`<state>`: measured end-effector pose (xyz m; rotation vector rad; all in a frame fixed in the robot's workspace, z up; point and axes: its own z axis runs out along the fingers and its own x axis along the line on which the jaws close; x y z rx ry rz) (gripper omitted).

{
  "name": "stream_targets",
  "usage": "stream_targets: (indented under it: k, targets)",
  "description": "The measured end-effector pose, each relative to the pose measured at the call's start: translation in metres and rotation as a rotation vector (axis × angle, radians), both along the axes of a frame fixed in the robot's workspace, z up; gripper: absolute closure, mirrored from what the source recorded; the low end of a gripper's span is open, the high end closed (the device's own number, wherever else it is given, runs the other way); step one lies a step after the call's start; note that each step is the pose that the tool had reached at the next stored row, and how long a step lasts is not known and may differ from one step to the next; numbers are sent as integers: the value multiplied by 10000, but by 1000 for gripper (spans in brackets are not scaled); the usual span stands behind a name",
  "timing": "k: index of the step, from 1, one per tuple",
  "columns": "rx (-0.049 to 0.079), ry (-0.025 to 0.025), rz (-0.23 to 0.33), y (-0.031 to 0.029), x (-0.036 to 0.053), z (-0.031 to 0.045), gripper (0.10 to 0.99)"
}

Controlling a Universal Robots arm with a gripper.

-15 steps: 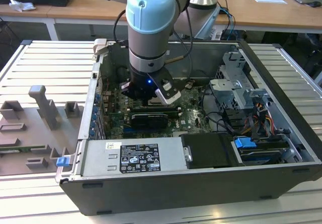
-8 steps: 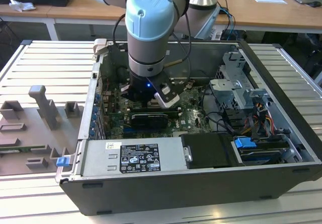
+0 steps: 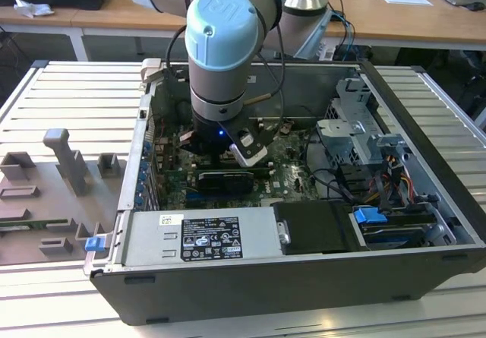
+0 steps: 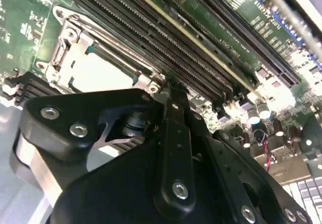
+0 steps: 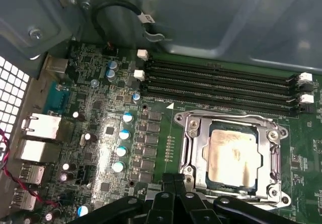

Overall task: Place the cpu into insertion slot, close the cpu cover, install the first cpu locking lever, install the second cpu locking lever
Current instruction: 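Install the second cpu locking lever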

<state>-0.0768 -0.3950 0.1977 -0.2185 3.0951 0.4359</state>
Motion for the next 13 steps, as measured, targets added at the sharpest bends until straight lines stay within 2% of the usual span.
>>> stream_targets:
  k: [1, 3, 7, 10, 13]
  targets:
    - [6, -2, -1, 1, 0, 24, 980]
    - [2, -1, -1, 1, -1, 145, 980]
    - [-1, 5, -1, 0, -2, 263, 980]
    - [0, 11, -1, 2, -2, 321, 980]
    - [4, 9, -1, 2, -1, 331, 980]
